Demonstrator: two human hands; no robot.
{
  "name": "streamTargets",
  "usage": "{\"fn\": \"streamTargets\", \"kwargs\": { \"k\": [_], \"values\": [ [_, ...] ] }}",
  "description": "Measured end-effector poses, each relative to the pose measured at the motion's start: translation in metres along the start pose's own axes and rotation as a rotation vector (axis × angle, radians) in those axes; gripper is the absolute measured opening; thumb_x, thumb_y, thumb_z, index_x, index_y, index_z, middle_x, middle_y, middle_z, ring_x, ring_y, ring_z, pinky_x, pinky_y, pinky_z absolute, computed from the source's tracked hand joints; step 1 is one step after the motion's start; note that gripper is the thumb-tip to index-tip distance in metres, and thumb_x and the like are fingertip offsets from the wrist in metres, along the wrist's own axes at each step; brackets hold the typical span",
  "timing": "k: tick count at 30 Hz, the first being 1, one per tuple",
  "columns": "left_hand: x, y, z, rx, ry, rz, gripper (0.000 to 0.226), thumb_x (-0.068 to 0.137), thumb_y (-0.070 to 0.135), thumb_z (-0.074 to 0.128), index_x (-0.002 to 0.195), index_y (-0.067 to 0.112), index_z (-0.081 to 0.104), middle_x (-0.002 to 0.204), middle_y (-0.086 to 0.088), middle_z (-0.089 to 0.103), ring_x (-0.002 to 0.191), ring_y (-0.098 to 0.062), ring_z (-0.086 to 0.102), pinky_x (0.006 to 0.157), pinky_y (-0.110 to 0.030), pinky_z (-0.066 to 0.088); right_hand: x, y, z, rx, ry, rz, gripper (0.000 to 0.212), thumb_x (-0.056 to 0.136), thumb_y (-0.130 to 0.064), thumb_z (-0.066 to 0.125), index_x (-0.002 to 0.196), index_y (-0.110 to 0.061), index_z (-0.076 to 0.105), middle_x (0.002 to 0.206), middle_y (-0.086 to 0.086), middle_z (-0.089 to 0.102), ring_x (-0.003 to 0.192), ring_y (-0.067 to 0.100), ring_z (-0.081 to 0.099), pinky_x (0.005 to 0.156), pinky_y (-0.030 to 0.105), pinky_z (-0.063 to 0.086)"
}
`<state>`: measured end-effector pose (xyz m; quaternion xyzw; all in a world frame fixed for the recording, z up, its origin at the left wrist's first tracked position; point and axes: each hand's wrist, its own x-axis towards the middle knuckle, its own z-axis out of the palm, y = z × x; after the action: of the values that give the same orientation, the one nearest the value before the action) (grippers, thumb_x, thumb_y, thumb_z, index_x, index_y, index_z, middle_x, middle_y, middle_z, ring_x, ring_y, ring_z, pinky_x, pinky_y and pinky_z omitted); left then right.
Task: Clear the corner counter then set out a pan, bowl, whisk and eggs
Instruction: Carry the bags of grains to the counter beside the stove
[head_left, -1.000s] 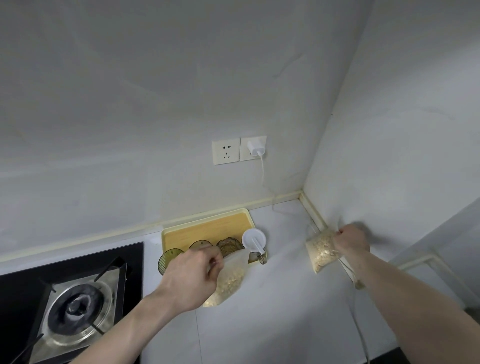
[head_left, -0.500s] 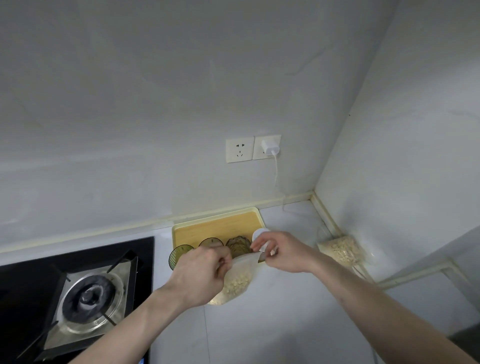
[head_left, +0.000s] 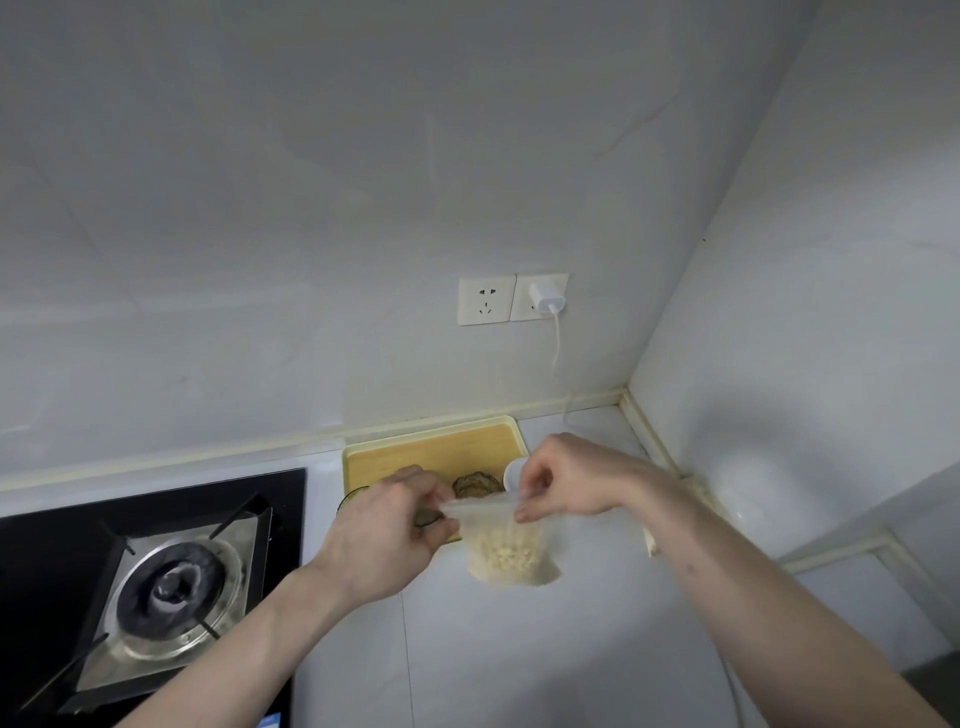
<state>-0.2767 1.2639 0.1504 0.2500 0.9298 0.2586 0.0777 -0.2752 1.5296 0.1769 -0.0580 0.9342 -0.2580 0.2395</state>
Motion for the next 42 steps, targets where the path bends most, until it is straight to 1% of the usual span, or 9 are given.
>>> {"fn": "streamTargets", "kwargs": {
  "k": [9, 13, 16, 23, 28, 33, 37, 39, 42],
  "values": [
    [-0.003, -0.016, -0.009, 0.012, -0.018, -0.071, 0.011, 0.091, 0.044, 0.063, 0.101, 0.042, 0.059, 0.099, 0.026, 0.062, 0.089, -0.001, 0.057, 0.070, -0.018, 0.043, -0.017, 0.073, -0.068, -0.019, 0.254, 0.287, 0.037, 0.080, -0.046, 0.076, 0.074, -0.010, 0.072, 0.077, 0.010, 0.070, 0.068, 0.015, 0.060, 0.065, 0.031, 0.042],
    [-0.004, -0.016, -0.006, 0.011, -0.031, -0.076, 0.010, 0.090, 0.043, 0.063, 0.099, 0.040, 0.060, 0.097, 0.027, 0.062, 0.086, -0.001, 0.057, 0.073, -0.023, 0.048, 0.003, 0.097, -0.046, 0.109, 0.480, 0.392, 0.019, 0.083, -0.036, 0.077, 0.078, -0.017, 0.076, 0.083, -0.005, 0.071, 0.083, 0.015, 0.068, 0.079, 0.030, 0.053],
    [-0.006, -0.017, -0.005, 0.015, -0.042, -0.075, 0.009, 0.091, 0.043, 0.063, 0.098, 0.041, 0.059, 0.096, 0.027, 0.062, 0.086, 0.001, 0.056, 0.069, -0.019, 0.045, 0.017, 0.115, -0.026, 0.174, 0.575, 0.479, 0.025, 0.088, -0.032, 0.073, 0.089, -0.008, 0.079, 0.090, 0.007, 0.077, 0.086, 0.022, 0.071, 0.084, 0.036, 0.057],
    [-0.009, -0.024, -0.006, 0.042, -0.068, -0.092, 0.009, 0.093, 0.044, 0.062, 0.101, 0.040, 0.060, 0.097, 0.027, 0.062, 0.077, 0.009, 0.052, 0.062, -0.011, 0.034, 0.027, 0.156, 0.023, 0.278, 0.615, 0.705, 0.030, 0.095, -0.032, 0.064, 0.108, -0.009, 0.078, 0.111, 0.013, 0.075, 0.109, 0.033, 0.068, 0.095, 0.035, 0.054],
    [-0.009, -0.029, -0.005, 0.061, -0.072, -0.104, 0.011, 0.093, 0.043, 0.060, 0.104, 0.040, 0.061, 0.100, 0.026, 0.061, 0.078, 0.008, 0.052, 0.065, -0.013, 0.036, 0.012, 0.177, 0.043, 0.286, 0.736, 0.809, 0.028, 0.095, -0.026, 0.063, 0.110, -0.007, 0.077, 0.110, 0.018, 0.075, 0.108, 0.037, 0.068, 0.090, 0.037, 0.054],
    [-0.008, -0.029, -0.003, 0.070, -0.082, -0.096, 0.012, 0.092, 0.044, 0.060, 0.103, 0.039, 0.061, 0.098, 0.026, 0.061, 0.077, 0.008, 0.052, 0.063, -0.011, 0.035, 0.003, 0.197, 0.049, 0.302, 0.716, 0.908, 0.028, 0.093, -0.024, 0.061, 0.106, -0.007, 0.078, 0.109, 0.017, 0.075, 0.107, 0.035, 0.068, 0.088, 0.036, 0.055],
    [-0.007, -0.026, -0.003, 0.063, -0.085, -0.086, 0.012, 0.093, 0.044, 0.061, 0.103, 0.038, 0.062, 0.098, 0.026, 0.061, 0.077, 0.008, 0.052, 0.063, -0.011, 0.035, 0.001, 0.200, 0.052, 0.334, 0.720, 0.946, 0.024, 0.090, -0.014, 0.062, 0.107, -0.005, 0.075, 0.114, 0.018, 0.072, 0.110, 0.037, 0.067, 0.089, 0.037, 0.055],
    [-0.008, -0.027, -0.002, 0.069, -0.089, -0.093, 0.012, 0.093, 0.044, 0.060, 0.104, 0.039, 0.061, 0.100, 0.026, 0.061, 0.077, 0.005, 0.052, 0.064, -0.012, 0.034, 0.004, 0.193, 0.053, 0.301, 0.771, 0.940, 0.033, 0.088, -0.015, 0.064, 0.120, -0.009, 0.068, 0.126, 0.017, 0.064, 0.116, 0.039, 0.061, 0.095, 0.041, 0.052],
    [-0.011, -0.033, -0.002, 0.096, -0.105, -0.113, 0.013, 0.091, 0.039, 0.057, 0.104, 0.041, 0.058, 0.104, 0.026, 0.061, 0.082, -0.002, 0.054, 0.066, -0.014, 0.036, 0.019, 0.167, 0.055, 0.208, 0.935, 0.730, 0.037, 0.086, -0.011, 0.064, 0.123, -0.015, 0.064, 0.127, 0.015, 0.056, 0.115, 0.040, 0.056, 0.096, 0.047, 0.048]
  ]
}}
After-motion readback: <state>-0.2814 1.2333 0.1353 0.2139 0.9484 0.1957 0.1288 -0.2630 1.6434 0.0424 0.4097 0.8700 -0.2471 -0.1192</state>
